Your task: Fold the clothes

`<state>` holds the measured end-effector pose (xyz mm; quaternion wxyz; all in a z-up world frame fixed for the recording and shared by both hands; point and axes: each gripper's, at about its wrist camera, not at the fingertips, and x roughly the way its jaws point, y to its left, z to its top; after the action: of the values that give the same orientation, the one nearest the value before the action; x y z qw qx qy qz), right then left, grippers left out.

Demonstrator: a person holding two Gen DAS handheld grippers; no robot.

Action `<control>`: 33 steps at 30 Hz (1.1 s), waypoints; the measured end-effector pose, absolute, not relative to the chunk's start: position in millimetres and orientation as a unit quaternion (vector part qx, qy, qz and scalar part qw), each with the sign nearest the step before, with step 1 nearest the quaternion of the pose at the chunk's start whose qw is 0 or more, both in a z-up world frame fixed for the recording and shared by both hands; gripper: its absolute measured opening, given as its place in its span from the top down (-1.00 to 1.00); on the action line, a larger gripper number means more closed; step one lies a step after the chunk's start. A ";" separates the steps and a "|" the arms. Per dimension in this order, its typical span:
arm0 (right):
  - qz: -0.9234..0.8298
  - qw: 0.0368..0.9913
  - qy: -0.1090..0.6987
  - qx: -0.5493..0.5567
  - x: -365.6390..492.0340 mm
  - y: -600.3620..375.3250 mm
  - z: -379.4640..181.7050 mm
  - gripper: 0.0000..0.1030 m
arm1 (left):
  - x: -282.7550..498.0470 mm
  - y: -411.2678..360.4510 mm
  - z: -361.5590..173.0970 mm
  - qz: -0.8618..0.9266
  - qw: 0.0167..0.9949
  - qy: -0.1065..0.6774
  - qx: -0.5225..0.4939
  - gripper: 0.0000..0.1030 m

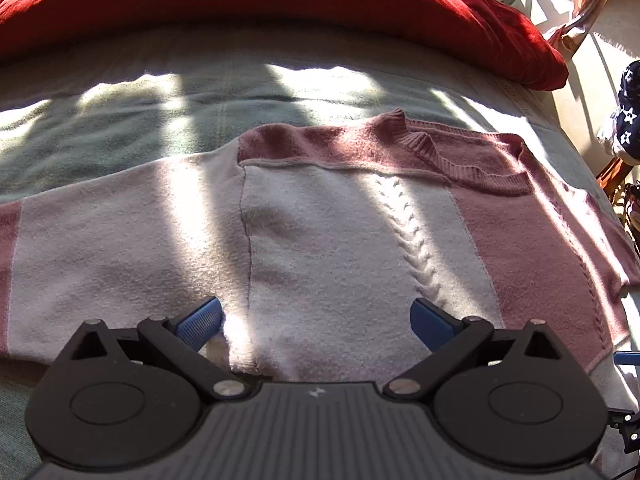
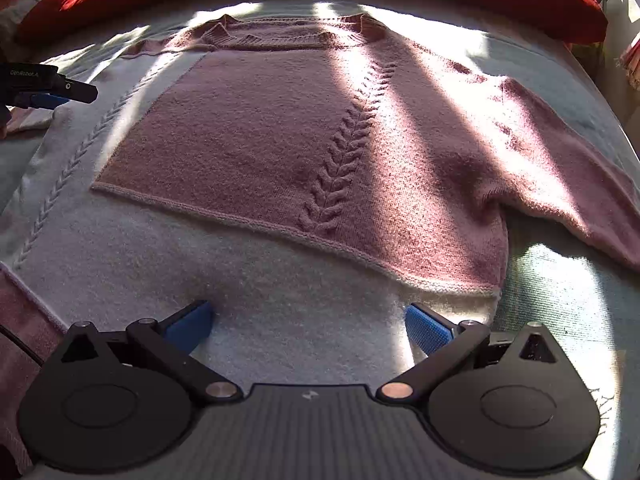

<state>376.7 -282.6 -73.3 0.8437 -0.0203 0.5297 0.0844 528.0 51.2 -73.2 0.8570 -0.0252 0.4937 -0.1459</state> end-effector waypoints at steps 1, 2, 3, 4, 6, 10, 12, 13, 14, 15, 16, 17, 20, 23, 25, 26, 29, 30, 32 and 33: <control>0.085 0.843 0.531 -0.021 377.3 -282.7 -73.2 -1.00 | 527.8 48.3 -74.4 -0.148 0.859 0.489 -0.011 -0.98; 0.086 0.842 0.532 -0.021 377.7 -282.9 -72.9 -1.00 | 527.2 47.3 -74.0 -0.151 0.858 0.491 -0.003 -0.98; 0.087 0.841 0.533 -0.021 378.1 -283.3 -72.6 -1.00 | 526.2 47.4 -72.4 -0.156 0.854 0.496 0.001 -0.98; 0.088 0.841 0.534 -0.021 378.3 -283.4 -72.5 -1.00 | 522.8 49.0 -71.1 -0.161 0.850 0.501 0.005 -0.98; 0.088 0.840 0.535 -0.020 378.6 -283.7 -72.5 -1.00 | 512.7 53.8 -68.6 -0.173 0.841 0.513 0.012 -0.98; 0.085 0.840 0.535 -0.021 378.6 -282.5 -72.3 -1.00 | 504.2 57.9 -56.8 -0.178 0.832 0.524 0.038 -0.98; 0.084 0.840 0.536 -0.021 378.6 -282.2 -72.2 -1.00 | 510.1 63.6 -48.0 -0.173 0.844 0.506 0.029 -0.98; 0.084 0.840 0.536 -0.021 378.5 -282.2 -72.5 -1.00 | 513.8 66.7 -45.1 -0.163 0.854 0.493 0.030 -0.98; 0.084 0.840 0.535 -0.021 378.2 -282.1 -72.8 -1.00 | 518.8 70.3 -46.0 -0.149 0.858 0.490 0.031 -0.98; 0.084 0.840 0.535 -0.021 378.1 -282.0 -73.0 -1.00 | 523.7 75.8 -52.5 -0.135 0.855 0.501 0.028 -0.98; 0.083 0.840 0.535 -0.021 378.0 -281.8 -73.2 -1.00 | 528.1 82.1 -61.0 -0.122 0.848 0.515 0.022 -0.98; 0.083 0.840 0.536 -0.021 378.2 -281.7 -73.2 -1.00 | 530.0 88.0 -67.9 -0.110 0.843 0.526 0.015 -0.98; 0.085 0.839 0.536 -0.021 378.5 -282.7 -72.8 -1.00 | 520.3 97.3 -64.6 -0.091 0.850 0.519 -0.006 -0.98; 0.084 0.838 0.539 -0.024 380.7 -281.8 -65.9 -1.00 | 505.1 87.5 -42.6 -0.081 0.860 0.504 -0.011 -0.98; 0.087 0.857 0.507 -0.025 380.1 -281.7 -51.2 -1.00 | 489.9 74.3 -26.5 -0.099 0.866 0.491 -0.012 -0.98; 0.085 0.868 0.489 -0.029 381.1 -281.9 -44.1 -1.00 | 482.7 65.6 -21.6 -0.106 0.867 0.486 -0.007 -0.98; 0.075 0.886 0.456 -0.049 398.8 -286.9 -32.7 -1.00 | 462.7 36.8 -14.7 -0.128 0.870 0.476 0.011 -0.98; 0.070 0.892 0.444 -0.055 406.1 -290.1 -31.6 -1.00 | 457.3 27.8 -16.2 -0.134 0.870 0.474 0.016 -0.98; 0.056 0.898 0.432 -0.061 425.7 -302.6 -36.2 -1.00 | 449.2 14.1 -23.6 -0.136 0.870 0.474 0.002 -0.98; 0.048 0.899 0.430 -0.060 434.6 -309.1 -40.5 -1.00 | 446.6 9.0 -29.4 -0.137 0.867 0.480 -0.011 -0.98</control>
<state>434.6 -309.1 -40.5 0.8994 -0.0601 0.4302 0.0481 446.6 9.0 -29.4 0.8667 -0.0109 0.4795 -0.1373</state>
